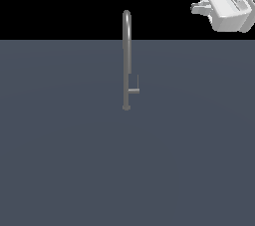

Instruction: Turn on the faucet by rotating a designated handle.

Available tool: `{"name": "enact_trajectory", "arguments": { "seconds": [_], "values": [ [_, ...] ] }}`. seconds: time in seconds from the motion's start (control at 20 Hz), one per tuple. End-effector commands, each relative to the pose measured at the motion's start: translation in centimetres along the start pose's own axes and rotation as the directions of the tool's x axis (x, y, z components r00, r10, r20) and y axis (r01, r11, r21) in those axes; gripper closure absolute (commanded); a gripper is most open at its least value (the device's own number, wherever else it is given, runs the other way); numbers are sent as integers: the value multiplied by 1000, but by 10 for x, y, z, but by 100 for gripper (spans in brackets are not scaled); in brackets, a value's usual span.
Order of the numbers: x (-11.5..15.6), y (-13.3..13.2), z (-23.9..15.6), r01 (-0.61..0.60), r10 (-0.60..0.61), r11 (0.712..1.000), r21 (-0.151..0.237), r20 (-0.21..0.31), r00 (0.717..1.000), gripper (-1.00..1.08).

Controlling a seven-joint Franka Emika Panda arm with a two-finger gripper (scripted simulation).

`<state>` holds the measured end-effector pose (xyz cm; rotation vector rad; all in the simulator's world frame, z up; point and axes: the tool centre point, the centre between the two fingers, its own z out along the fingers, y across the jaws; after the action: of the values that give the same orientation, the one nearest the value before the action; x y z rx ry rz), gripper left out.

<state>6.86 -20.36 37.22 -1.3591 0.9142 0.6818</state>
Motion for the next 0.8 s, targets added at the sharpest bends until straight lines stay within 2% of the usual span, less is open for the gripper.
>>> {"name": "enact_trajectory", "arguments": {
  "seconds": [0.0, 0.2, 0.35, 0.55, 0.75],
  "values": [
    [43, 8, 27, -104, 104, 994, -20, 19, 994, 108],
    [103, 27, 70, -250, 252, 966, -61, 33, 967, 108],
    [137, 43, 97, -336, 340, 938, -90, 32, 940, 108],
    [171, 62, 127, -420, 425, 899, -122, 22, 905, 108],
    [193, 76, 146, -473, 479, 869, -144, 11, 878, 108]
  ]
}}
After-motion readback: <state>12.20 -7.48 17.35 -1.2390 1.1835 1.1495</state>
